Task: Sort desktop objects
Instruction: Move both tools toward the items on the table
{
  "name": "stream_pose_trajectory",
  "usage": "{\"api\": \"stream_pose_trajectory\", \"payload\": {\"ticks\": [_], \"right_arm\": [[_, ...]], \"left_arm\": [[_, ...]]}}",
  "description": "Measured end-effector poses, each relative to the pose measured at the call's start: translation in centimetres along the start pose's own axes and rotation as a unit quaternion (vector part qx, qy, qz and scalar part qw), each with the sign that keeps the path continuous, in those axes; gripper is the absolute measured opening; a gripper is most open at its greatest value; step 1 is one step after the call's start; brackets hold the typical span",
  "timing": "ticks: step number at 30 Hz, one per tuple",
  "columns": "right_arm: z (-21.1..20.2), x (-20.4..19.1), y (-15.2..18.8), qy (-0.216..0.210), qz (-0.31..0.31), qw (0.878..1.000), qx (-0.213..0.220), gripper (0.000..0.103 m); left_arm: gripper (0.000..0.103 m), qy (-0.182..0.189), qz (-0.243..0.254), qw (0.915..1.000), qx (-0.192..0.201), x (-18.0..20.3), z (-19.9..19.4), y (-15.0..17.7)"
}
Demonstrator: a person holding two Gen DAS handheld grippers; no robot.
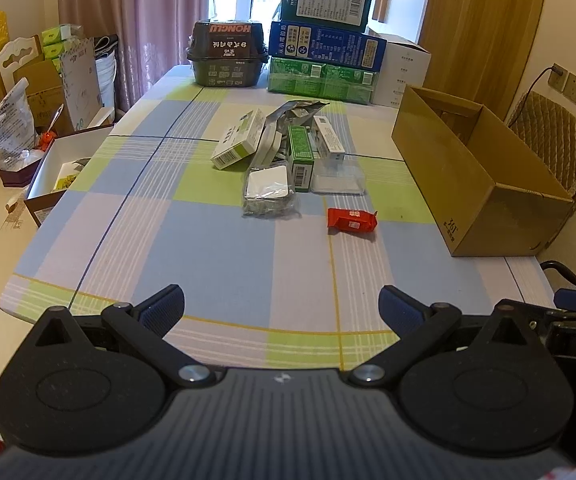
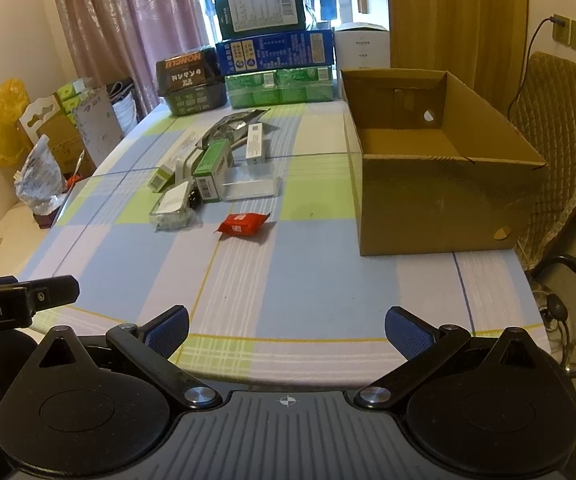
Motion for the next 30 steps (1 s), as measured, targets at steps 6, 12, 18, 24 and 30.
{"api": "stream_pose_trajectory", "payload": {"ticks": [6,12,18,24,30], "right_arm": [[0.1,-0.11,0.04,-0.001,0.001,1.0,-0.001,0.101],[0.08,-0.09,0.01,-0.003,0.001,1.0,-0.001,0.101],[0.25,-0.32,0.15,-0.003,0.002,1.0,-0.003,0.101],[0.39,-0.22,0.15,-0.005,0.003,1.0,-0.004,0.101],[0.52,0.11,0.18,-0.004,0.006,1.0,-0.006,0.101]], "left_arm": [[0.102,-0.003,-0.002,1.0,0.0,-0.13,-0.01,-0.06],[0.102,-0.003,-0.003,1.0,0.0,-0.15,0.01,-0.11],[0.102,-0.005,-0.004,1.0,-0.002,-0.16,0.07,-0.21],[0.102,-0.026,-0.024,0.9994,0.002,-0.44,0.03,-0.48],[0.102,-0.026,-0.023,0.9994,0.002,-0.42,0.05,-0.52]]}}
Point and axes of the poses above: each gripper's, at about its wrist camera, not at the fingertips, and z roughly the way its jaws point, x to its right, y to its underside, the point moved 6 cm from there along z, roughly the way its jaws point, and after that the axes turned 5 degrees about -z, right-handed, at the moved point
